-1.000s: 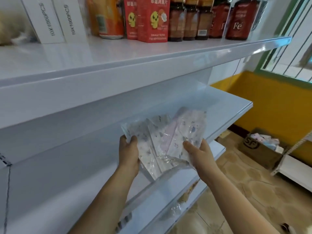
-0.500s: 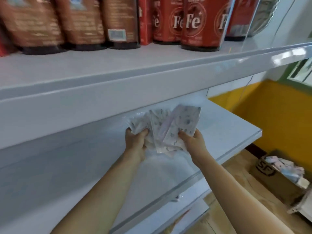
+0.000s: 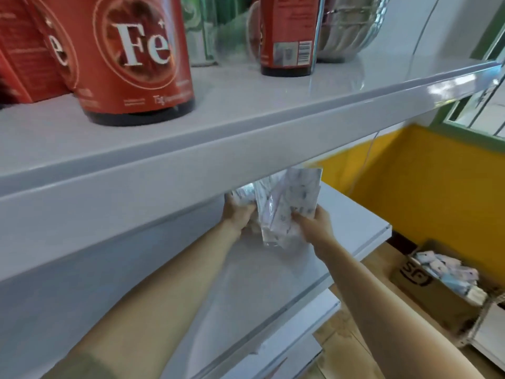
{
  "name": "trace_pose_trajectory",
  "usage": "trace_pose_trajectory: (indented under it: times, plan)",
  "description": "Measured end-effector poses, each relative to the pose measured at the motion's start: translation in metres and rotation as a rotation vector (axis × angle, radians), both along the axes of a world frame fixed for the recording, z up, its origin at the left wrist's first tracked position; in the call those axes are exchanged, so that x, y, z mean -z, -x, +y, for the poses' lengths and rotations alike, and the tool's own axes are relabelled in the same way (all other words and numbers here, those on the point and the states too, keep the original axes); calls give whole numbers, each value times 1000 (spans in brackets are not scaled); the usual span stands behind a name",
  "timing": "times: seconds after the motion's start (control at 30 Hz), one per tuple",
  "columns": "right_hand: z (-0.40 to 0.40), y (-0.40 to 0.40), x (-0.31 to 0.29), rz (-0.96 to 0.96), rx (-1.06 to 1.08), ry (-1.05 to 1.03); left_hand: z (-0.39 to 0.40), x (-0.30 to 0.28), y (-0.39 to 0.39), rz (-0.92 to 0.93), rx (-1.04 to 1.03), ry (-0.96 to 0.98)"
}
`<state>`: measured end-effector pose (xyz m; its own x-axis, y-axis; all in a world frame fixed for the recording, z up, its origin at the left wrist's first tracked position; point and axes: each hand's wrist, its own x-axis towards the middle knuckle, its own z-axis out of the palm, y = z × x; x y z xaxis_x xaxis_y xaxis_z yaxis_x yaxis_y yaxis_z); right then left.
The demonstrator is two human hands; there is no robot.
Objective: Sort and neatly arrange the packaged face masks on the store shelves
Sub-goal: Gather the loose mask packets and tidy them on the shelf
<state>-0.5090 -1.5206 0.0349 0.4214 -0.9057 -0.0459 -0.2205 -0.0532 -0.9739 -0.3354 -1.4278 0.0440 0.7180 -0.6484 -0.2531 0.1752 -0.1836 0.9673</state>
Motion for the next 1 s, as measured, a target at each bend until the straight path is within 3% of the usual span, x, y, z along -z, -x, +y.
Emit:
trace_pose_trajectory:
  times: [0.1, 0.17, 0.23, 0.37, 0.53, 0.77, 1.0]
  plan:
    - [-10, 7, 18, 93, 5, 91, -3, 5, -2, -433, -61, -289]
    - [-8, 7, 23, 109, 17, 163, 4, 6, 2, -652, -131, -314]
    - [-6, 2, 24, 159, 7, 248, 8, 3, 4, -796, -43, -266]
    - [-5, 2, 27, 201, -21, 340, 6, 4, 9, -605, 302, -357]
    - [-7, 7, 26, 229, 0, 307, 17, 19, 1, -518, 154, -333]
    - [1, 3, 21, 224, -53, 297, 28, 14, 16, -607, 210, -363]
    - [-5, -4, 21, 272, 63, 283, 63, 11, -9, -626, -75, -270]
